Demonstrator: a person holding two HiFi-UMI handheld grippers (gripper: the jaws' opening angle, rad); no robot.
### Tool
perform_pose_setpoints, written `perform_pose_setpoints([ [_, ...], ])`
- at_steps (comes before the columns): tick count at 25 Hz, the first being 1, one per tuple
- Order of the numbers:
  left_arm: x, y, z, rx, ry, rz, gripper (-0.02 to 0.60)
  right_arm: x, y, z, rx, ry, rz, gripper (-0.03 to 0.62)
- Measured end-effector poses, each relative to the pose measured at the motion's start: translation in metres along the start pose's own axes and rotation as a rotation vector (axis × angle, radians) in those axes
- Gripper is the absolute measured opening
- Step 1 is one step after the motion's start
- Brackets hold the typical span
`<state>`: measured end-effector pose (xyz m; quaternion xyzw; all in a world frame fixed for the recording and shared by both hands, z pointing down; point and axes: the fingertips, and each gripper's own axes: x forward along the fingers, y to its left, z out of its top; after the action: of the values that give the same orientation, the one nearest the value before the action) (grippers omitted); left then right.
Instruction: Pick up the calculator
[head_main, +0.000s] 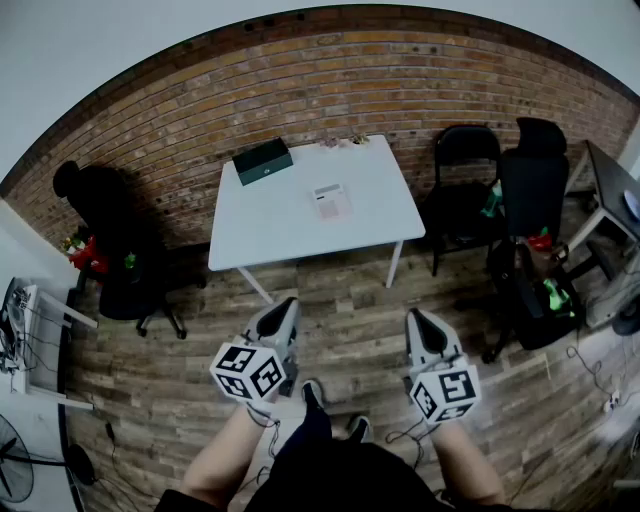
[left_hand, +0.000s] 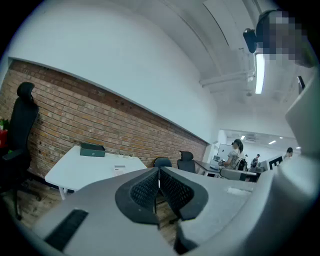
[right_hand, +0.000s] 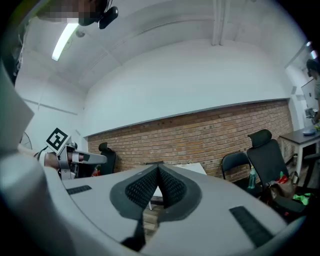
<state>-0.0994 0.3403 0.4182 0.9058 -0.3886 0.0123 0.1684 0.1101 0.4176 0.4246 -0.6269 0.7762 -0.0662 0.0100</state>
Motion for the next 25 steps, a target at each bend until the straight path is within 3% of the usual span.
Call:
perform_pose_setpoints([
  [12,-0.031,-0.024,-0.008,0.002,-0.029,0.019,0.011,-0.036,0.013,0.005,-0.034,-0.003,0.013,0.004],
  [22,-0.042,-0.010,0.011,0.060,-0.075,0.025,0.015,-0.026,0.013,0.009,-0.030,-0.006,-0.037,0.006],
  [23,-0.041,-0.006,0.011,0.061,-0.075,0.027,0.035,-0.023,0.014,0.009,-0.041,-0.005,-0.039,0.033],
  [25,-0.038,0.004,0.009,0.056,-0.068,0.031,0.134,-0.015,0.017,0.009,-0.050,-0.002,-0.040,0.083],
])
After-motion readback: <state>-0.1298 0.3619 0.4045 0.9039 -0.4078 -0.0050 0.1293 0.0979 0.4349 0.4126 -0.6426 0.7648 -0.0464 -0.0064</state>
